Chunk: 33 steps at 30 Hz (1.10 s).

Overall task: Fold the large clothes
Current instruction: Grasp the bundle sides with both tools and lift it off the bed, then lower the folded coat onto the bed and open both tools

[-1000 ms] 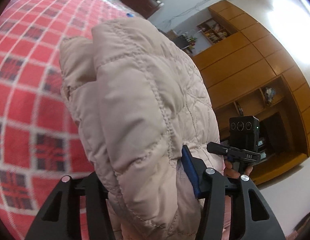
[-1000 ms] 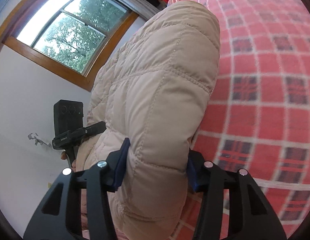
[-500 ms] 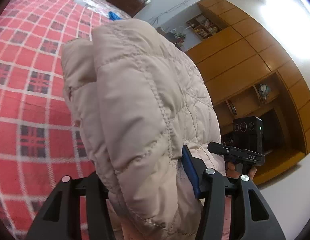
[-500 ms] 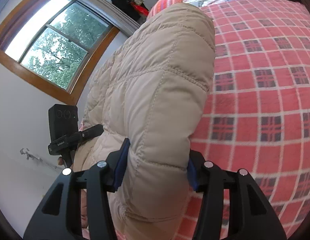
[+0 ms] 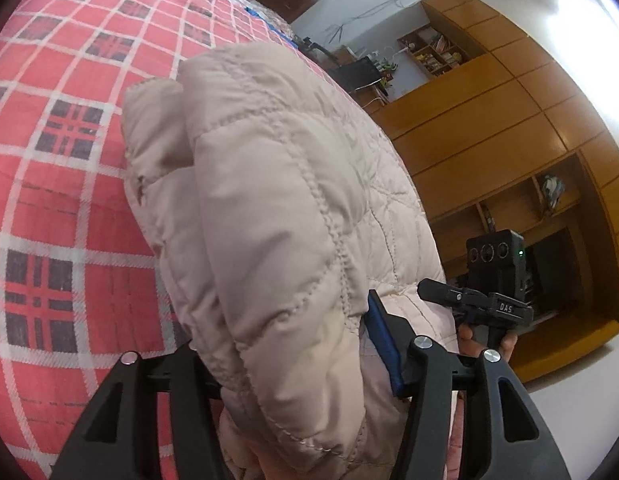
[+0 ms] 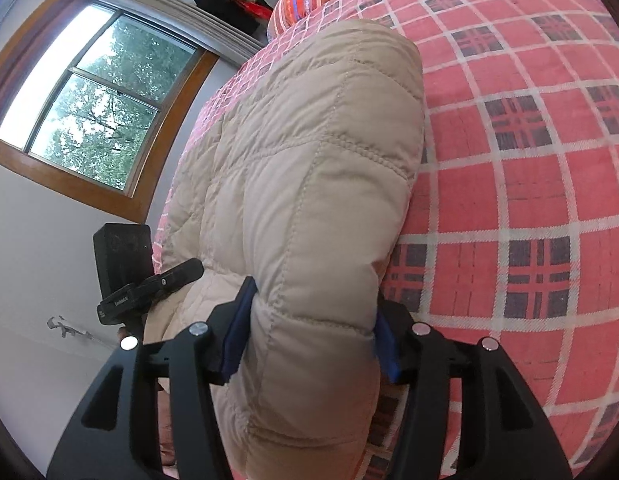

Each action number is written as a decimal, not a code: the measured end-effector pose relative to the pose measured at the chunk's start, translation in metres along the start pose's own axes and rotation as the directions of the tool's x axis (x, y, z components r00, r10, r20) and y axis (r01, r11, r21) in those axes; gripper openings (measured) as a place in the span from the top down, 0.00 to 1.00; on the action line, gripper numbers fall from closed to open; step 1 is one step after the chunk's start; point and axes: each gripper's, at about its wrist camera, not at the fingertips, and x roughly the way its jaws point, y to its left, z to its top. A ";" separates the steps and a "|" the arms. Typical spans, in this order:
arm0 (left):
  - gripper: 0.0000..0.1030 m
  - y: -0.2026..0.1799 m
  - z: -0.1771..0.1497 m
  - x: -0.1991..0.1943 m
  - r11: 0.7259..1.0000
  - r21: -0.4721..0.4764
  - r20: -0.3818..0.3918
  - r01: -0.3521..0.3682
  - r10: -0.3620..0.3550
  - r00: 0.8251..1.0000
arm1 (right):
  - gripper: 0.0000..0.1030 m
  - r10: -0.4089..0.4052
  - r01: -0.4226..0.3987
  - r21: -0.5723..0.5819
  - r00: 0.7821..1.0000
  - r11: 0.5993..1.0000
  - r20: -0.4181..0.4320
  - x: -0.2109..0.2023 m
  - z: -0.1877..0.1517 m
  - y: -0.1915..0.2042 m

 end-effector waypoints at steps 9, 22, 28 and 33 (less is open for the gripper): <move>0.24 0.001 0.000 -0.004 0.998 -0.037 0.013 -0.043 0.044 0.999 | 0.21 -0.004 0.003 0.017 1.000 1.000 0.020 -0.007 -0.015 -0.008; 0.15 -0.047 -0.049 -0.071 0.927 0.002 0.151 -0.375 0.371 0.916 | 0.11 -0.263 0.274 -0.053 0.952 0.960 0.157 -0.055 -0.079 0.028; 0.15 -0.087 -0.091 -0.091 0.833 0.048 0.237 -0.551 0.527 0.816 | 0.10 -0.374 0.389 -0.035 0.905 0.921 0.201 -0.061 -0.118 0.038; 0.15 -0.094 -0.119 -0.095 0.819 0.008 0.203 -0.574 0.561 0.803 | 0.10 -0.437 0.454 -0.030 0.872 0.890 0.222 -0.064 -0.150 0.049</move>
